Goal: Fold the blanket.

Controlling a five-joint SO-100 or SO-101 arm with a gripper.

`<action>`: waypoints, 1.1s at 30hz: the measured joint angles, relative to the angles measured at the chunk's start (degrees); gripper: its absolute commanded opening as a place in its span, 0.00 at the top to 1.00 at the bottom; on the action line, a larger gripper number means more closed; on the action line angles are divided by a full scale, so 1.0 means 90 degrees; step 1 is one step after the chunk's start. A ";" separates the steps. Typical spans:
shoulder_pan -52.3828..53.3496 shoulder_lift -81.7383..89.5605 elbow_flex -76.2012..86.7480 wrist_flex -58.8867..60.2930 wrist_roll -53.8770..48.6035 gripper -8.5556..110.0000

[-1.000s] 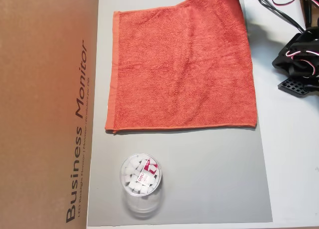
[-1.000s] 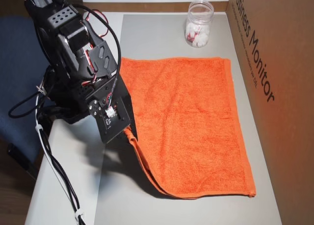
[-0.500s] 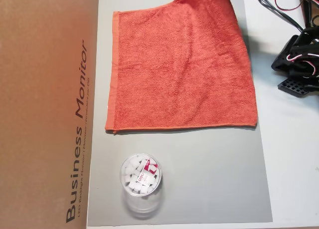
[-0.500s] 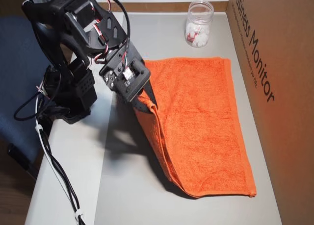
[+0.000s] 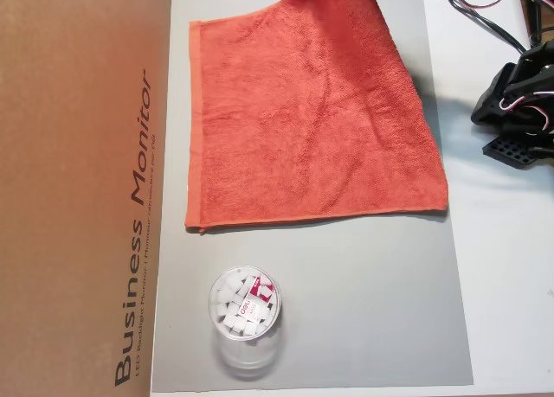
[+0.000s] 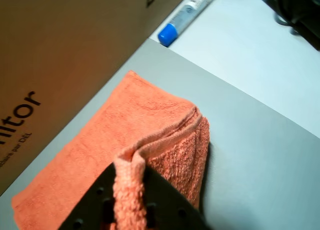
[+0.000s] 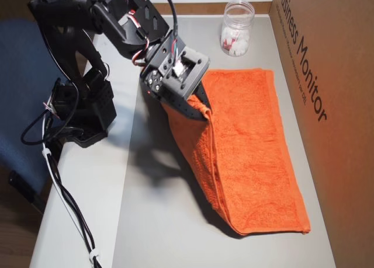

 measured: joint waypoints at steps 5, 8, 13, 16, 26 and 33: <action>-0.0244 -0.0449 -0.0547 0.0000 0.0000 0.93; -0.0479 -0.0596 -0.0752 0.0000 0.0000 0.93; -0.0840 -0.0664 -0.0889 0.0000 0.0000 0.93; -0.1152 -0.0664 -0.0889 0.0000 0.0000 0.93; -0.1982 -0.0713 -0.0889 0.0000 -0.0244 0.93; -0.2344 -0.1123 -0.1172 0.0000 -0.0518 0.93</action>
